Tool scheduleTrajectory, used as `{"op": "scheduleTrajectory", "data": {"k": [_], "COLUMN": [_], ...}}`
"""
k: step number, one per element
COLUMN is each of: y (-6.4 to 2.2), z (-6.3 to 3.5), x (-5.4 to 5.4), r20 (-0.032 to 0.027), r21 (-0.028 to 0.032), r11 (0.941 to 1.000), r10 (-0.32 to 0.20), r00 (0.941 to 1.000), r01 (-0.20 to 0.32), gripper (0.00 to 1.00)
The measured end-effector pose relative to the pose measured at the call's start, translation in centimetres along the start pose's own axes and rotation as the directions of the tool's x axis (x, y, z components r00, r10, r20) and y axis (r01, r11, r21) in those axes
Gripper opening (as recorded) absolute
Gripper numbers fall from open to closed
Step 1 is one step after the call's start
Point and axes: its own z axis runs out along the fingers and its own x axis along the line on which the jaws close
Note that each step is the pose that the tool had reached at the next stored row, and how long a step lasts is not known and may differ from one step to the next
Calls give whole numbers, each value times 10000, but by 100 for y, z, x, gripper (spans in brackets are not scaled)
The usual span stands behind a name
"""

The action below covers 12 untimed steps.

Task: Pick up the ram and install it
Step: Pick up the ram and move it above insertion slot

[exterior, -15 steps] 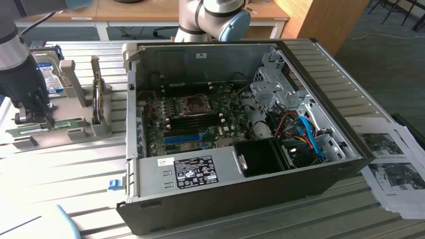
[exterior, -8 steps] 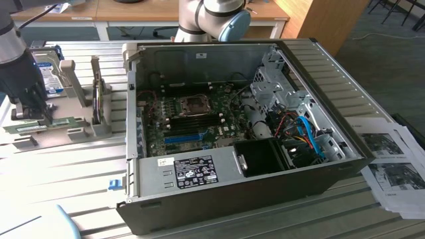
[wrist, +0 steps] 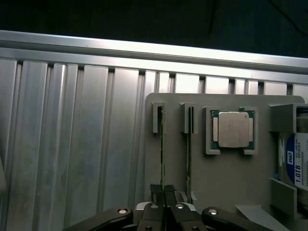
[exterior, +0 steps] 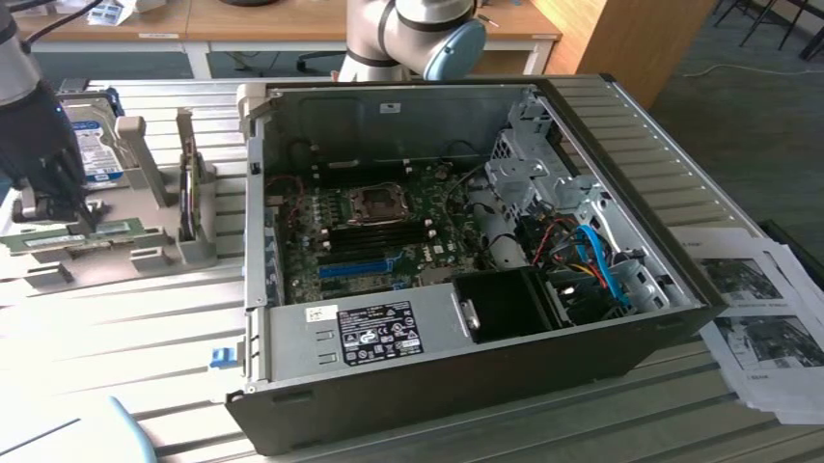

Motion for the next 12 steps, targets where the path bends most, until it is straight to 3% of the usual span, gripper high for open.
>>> {"op": "scheduleTrajectory", "data": {"k": [12], "y": [3], "z": [-232], "x": [-4], "r20": [-46], "r21": [-3], "r11": [10000], "r10": [1], "r00": [10000], "r01": [-1], "gripper": [11]}}
